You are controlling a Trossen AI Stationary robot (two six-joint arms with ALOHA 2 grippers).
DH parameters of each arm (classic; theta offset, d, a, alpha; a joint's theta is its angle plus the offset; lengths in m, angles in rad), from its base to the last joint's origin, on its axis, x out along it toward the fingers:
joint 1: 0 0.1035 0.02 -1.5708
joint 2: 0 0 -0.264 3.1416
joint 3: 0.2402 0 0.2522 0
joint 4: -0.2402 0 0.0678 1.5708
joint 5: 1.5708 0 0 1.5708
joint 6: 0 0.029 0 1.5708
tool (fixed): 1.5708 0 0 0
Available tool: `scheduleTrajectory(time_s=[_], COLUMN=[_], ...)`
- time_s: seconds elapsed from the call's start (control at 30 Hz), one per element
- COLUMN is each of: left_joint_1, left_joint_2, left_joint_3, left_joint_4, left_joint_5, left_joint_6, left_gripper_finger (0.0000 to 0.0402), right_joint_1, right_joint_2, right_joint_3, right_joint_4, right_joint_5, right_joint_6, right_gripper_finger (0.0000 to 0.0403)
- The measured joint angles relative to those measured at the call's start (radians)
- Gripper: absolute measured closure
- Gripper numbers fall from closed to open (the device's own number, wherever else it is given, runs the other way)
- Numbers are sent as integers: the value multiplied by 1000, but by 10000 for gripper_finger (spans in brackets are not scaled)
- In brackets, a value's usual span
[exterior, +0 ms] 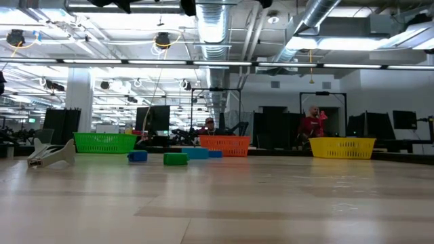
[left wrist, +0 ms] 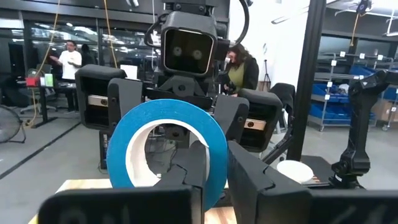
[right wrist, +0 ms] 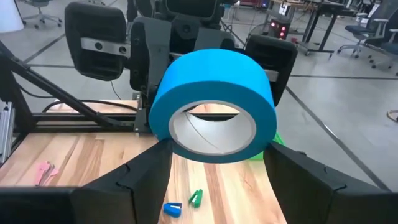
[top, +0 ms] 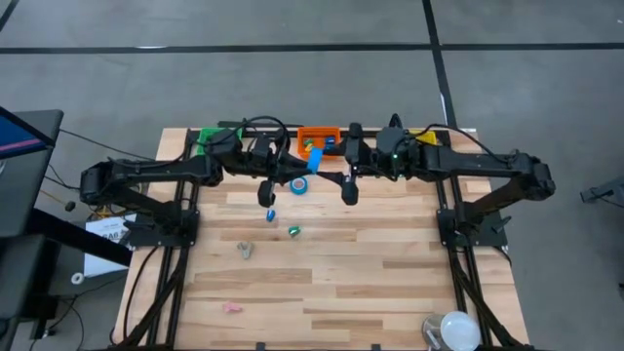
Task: Pick and place Stapler, Stapler remover, tape
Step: Put the light blue tape into the yellow bin
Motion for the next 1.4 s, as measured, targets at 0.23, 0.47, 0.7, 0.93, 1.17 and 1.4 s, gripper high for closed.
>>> scheduleTrajectory(time_s=[0.23,0.47,0.7,0.93,1.17,1.4], left_joint_1=[-1,-1,-1,-1,-1,-1], left_joint_2=[3,3,3,3,2,2], left_joint_3=[2,2,2,2,3,3], left_joint_4=[13,29,26,26,26,25], left_joint_5=[-4,5,6,7,7,4], left_joint_6=[-8,-15,-19,-28,-42,-42], left_gripper_finger=[371,372,372,371,371,372], right_joint_1=[-23,-34,-36,-40,-42,-41], right_joint_2=[-46,-56,-34,-15,-15,-15], right_joint_3=[1,0,-1,-1,0,0], right_joint_4=[12,-1,55,102,101,98], right_joint_5=[2,4,3,3,3,0], right_joint_6=[-3,-3,-10,-45,-47,-47], right_gripper_finger=[159,159,159,159,198,293])
